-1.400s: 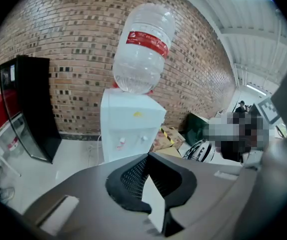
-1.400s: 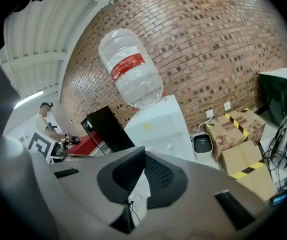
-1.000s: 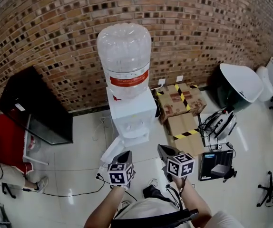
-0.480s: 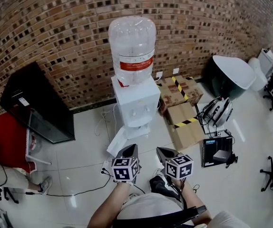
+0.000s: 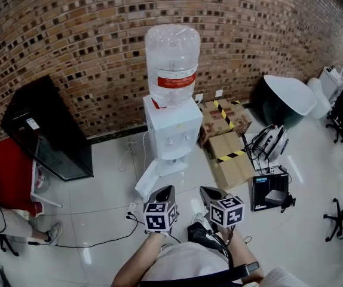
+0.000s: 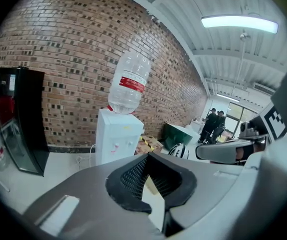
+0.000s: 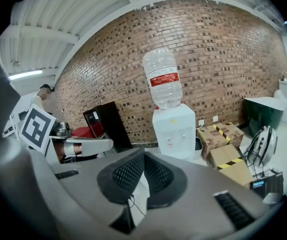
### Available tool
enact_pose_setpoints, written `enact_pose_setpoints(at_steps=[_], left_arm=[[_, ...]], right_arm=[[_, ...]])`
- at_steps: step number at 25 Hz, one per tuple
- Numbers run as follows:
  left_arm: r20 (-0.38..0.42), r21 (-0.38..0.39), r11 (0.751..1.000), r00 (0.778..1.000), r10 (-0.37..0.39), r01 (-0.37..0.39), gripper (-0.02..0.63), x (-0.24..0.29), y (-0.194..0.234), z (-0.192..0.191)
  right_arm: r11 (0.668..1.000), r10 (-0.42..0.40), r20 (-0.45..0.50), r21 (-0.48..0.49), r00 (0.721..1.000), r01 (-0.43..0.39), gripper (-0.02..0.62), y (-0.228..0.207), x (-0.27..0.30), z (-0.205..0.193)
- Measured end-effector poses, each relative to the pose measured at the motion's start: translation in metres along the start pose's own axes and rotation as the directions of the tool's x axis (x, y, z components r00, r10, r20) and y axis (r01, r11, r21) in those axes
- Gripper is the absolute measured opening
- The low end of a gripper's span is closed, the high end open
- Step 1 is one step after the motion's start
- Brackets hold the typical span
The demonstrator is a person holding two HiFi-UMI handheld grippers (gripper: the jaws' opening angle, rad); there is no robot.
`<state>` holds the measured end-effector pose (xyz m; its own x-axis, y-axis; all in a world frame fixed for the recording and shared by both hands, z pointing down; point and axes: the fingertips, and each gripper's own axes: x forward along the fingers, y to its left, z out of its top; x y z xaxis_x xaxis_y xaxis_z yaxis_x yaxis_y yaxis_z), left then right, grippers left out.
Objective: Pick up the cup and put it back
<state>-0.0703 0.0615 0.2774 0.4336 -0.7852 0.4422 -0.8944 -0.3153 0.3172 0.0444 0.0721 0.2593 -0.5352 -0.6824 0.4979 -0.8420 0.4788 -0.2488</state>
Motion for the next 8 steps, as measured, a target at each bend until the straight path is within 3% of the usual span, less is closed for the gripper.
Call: enact_pose_setpoints(at_steps=[8], left_arm=[[0.012,-0.007,1.000,1.000,0.014,-0.014,0.002,-0.022,0.012,-0.004]], right_arm=[[1.000,0.018,0.002,-0.021,1.000,-0.018,0.011,0.026,0.003,-0.002]])
